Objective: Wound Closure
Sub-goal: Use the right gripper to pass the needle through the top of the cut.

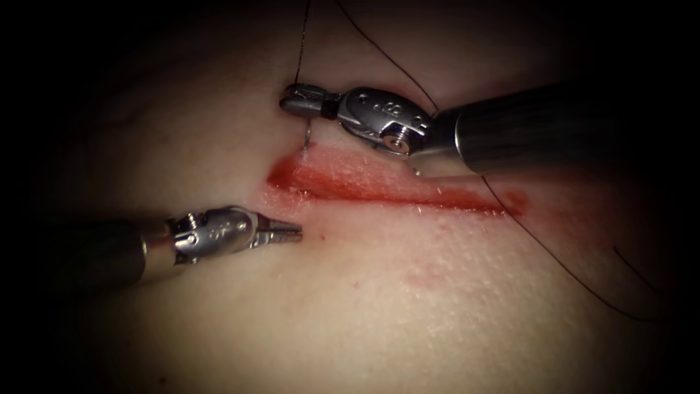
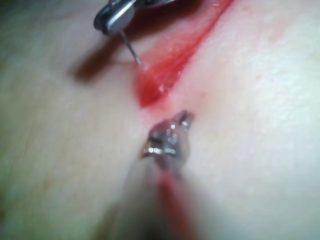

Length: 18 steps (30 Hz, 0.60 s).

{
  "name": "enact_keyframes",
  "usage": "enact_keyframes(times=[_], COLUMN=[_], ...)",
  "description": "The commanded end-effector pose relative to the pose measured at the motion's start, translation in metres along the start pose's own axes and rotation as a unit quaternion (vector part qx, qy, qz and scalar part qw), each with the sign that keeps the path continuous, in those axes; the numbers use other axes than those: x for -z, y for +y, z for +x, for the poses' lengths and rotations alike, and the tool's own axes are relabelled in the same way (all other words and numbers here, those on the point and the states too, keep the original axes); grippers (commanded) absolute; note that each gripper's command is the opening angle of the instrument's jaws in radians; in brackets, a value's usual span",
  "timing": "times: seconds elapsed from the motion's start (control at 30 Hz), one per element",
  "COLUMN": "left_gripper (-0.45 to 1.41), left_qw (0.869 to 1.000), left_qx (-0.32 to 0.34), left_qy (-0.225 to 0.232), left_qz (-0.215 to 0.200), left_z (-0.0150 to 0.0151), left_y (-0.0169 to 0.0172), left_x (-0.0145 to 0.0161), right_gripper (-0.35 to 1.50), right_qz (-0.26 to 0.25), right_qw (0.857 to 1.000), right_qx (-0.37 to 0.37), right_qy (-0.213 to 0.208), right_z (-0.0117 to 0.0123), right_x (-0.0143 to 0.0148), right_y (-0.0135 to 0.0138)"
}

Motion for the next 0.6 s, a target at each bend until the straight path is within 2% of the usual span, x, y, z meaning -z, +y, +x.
enact_keyframes(times=[0.03,0.43,0.5,0.6], left_gripper=[-0.35,-0.35,-0.35,-0.35], left_qw=[1.0,1.0,1.0,1.0], left_qx=[0.0,-0.001,-0.001,-0.002], left_qy=[0.001,-0.003,-0.003,-0.008], left_qz=[-0.001,-0.004,-0.006,-0.003], left_z=[-0.0003,-0.0004,-0.0004,-0.0006], left_y=[0.0001,0.0,-0.0001,-0.0001], left_x=[-0.0009,-0.0006,-0.0005,-0.0002], right_gripper=[-0.35,-0.35,-0.35,-0.35], right_qz=[0.002,0.027,0.035,0.071], right_qw=[1.0,0.997,0.994,0.981], right_qx=[-0.003,-0.077,-0.108,-0.182], right_qy=[0.0,0.003,0.007,0.005], right_z=[-0.0009,-0.0018,-0.002,-0.0031], right_x=[-0.0006,-0.0008,-0.0008,-0.0011], right_y=[-0.0004,-0.0012,-0.0014,-0.0021])
